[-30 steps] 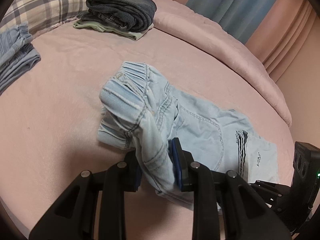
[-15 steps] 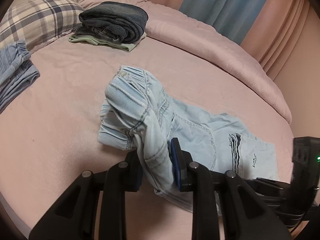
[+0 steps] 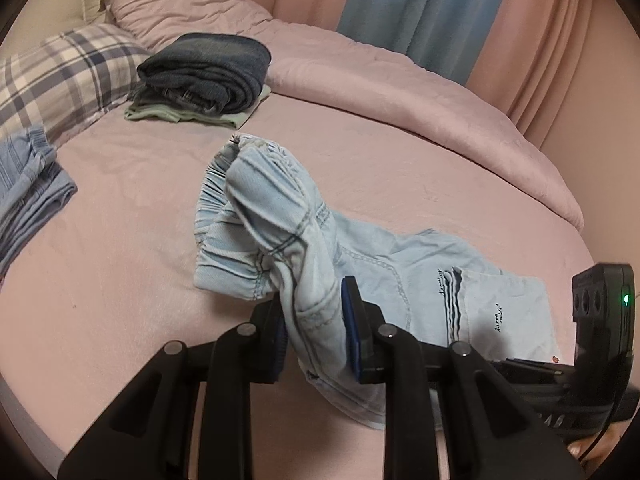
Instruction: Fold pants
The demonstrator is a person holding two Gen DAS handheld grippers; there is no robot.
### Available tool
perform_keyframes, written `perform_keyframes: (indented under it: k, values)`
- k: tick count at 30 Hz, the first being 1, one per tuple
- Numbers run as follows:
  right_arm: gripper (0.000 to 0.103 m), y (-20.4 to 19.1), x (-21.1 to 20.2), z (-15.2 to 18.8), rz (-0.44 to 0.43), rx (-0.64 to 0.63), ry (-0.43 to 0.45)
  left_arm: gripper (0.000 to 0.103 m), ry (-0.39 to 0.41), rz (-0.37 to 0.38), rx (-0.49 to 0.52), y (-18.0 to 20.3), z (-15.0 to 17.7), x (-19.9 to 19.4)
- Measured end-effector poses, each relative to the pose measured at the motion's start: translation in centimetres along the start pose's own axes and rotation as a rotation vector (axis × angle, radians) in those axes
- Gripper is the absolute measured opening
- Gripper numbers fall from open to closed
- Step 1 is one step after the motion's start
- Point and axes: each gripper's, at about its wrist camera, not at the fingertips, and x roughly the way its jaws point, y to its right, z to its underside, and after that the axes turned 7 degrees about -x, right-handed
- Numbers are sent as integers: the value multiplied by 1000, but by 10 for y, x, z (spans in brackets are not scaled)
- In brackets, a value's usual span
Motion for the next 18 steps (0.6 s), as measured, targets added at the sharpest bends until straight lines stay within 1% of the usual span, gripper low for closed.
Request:
perform_keyframes:
  k: [4, 9, 16, 18]
  values:
    - [42, 15, -12, 1, 3, 34, 30, 24, 19, -3, 39, 13, 1, -5]
    - [42, 26, -21, 5, -29, 77, 63, 24, 37, 7, 108, 32, 4, -12]
    - [43, 48, -32, 15, -119, 167, 109, 24, 49, 43, 201, 59, 11, -15]
    - [43, 57, -36, 17, -165, 205, 134, 24, 52, 58, 235, 67, 14, -16]
